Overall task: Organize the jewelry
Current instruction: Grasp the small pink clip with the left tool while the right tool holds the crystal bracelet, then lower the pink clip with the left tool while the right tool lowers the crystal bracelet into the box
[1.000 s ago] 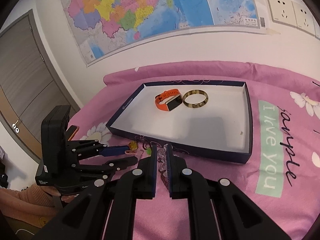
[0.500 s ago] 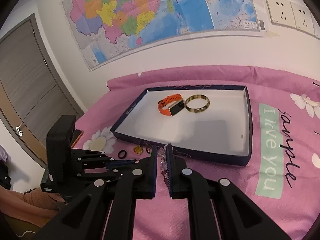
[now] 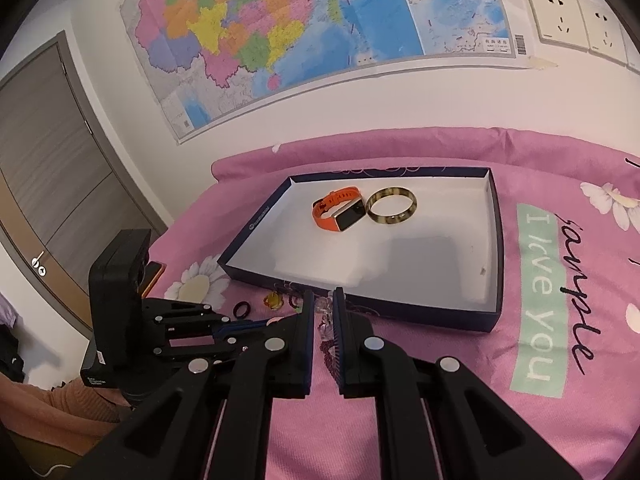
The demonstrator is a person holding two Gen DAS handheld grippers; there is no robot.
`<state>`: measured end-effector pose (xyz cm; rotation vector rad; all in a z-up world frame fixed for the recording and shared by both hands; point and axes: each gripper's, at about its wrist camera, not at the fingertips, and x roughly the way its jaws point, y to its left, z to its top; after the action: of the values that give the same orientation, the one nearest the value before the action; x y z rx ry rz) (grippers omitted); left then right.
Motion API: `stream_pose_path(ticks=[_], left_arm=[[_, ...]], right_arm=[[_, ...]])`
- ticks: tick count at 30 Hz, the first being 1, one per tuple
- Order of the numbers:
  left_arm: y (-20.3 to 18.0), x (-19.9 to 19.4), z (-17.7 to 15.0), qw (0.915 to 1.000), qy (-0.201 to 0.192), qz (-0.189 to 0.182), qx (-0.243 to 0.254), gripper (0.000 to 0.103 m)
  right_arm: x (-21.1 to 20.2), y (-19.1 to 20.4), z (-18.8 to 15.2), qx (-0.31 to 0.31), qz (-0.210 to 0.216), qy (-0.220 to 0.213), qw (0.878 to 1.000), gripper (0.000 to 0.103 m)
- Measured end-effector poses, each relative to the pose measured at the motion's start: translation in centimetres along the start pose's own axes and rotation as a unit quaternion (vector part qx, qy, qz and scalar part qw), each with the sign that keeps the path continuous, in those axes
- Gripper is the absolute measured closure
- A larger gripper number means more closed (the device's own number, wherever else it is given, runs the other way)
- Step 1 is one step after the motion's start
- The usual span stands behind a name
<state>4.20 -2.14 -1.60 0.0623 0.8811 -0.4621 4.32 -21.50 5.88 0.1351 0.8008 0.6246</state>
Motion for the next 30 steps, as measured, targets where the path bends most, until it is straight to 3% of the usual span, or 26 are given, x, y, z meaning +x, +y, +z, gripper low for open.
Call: stream_pose_path(ticks=[17,30], left_arm=[[0.1,-3.9,1.6,0.9987,-0.045,-0.021,-0.010,0.099],[1.3,-3.6,3.5,0.9983,-0.054,-0.013,-0.020,0.099]], right_arm=[[-0.5,0.5,2.2,-0.013,0.003,-0.022,1.000,0.096],[1.3,0.1,4.8,-0.011,0.006,-0.025,1.000,0.096]])
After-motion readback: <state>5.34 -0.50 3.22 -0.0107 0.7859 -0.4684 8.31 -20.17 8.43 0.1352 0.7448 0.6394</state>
